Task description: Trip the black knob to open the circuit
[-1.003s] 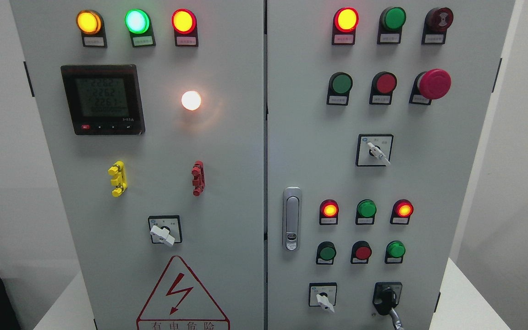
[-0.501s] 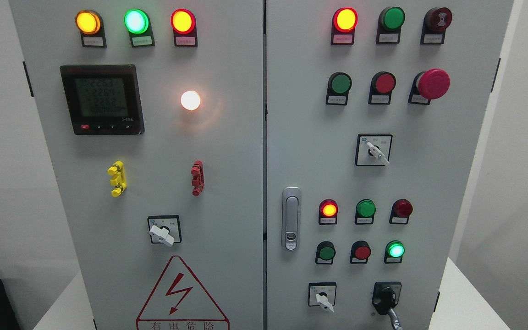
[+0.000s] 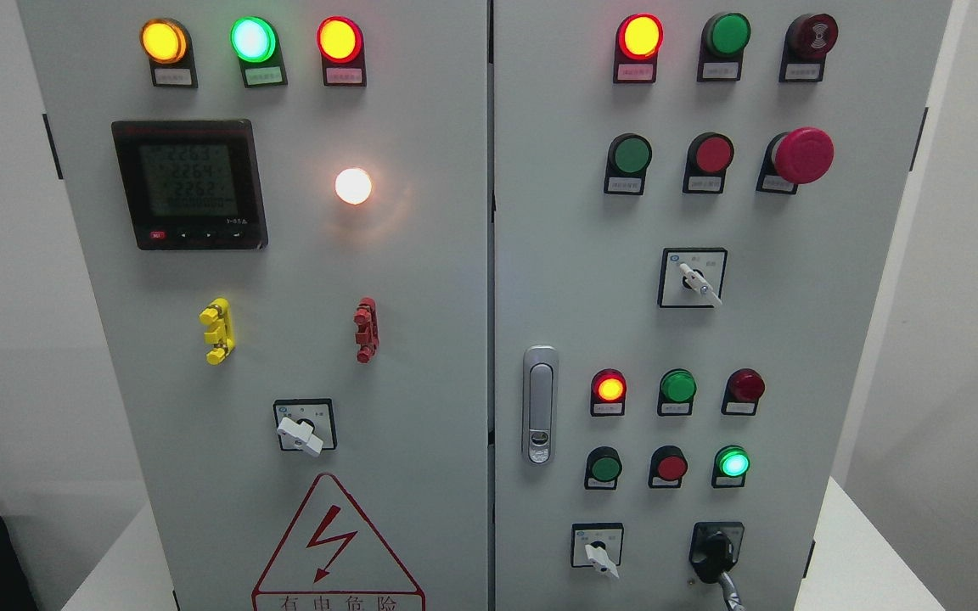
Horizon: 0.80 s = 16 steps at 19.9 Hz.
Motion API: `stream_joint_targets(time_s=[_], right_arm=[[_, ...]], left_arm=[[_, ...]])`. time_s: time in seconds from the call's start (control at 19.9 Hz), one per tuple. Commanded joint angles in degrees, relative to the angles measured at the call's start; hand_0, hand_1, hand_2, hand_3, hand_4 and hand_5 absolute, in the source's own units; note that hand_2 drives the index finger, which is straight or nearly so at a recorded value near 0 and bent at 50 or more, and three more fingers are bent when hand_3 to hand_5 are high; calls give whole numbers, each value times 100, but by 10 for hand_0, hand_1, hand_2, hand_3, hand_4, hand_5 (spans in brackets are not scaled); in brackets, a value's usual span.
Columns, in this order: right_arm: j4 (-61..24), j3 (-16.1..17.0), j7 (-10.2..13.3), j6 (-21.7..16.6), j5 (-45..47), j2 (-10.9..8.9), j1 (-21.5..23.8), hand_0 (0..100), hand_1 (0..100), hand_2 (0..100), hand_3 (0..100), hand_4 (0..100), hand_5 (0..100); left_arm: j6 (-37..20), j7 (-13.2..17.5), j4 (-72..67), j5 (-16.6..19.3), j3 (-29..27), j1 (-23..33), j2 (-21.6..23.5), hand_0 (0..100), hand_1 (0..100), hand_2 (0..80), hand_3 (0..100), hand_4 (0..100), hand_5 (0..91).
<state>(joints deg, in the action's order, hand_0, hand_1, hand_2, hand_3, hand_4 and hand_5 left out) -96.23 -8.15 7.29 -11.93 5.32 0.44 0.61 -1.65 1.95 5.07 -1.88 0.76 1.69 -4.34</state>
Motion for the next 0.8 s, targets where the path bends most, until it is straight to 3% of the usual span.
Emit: stream_joint_targets(time_s=[0.0, 0.75], right_arm=[[-379, -195, -202, -143, -31, -61, -149, 574, 749, 0, 1000, 1000, 940], [-370, 85, -202, -134, -13, -114, -52, 577, 755, 0, 1000, 1000, 939]], left_arm=[[7, -2, -6, -14, -5, -2, -5, 120, 389, 0, 0, 0, 0], [7, -2, -6, -14, -5, -2, -5, 120, 389, 0, 0, 0, 0]])
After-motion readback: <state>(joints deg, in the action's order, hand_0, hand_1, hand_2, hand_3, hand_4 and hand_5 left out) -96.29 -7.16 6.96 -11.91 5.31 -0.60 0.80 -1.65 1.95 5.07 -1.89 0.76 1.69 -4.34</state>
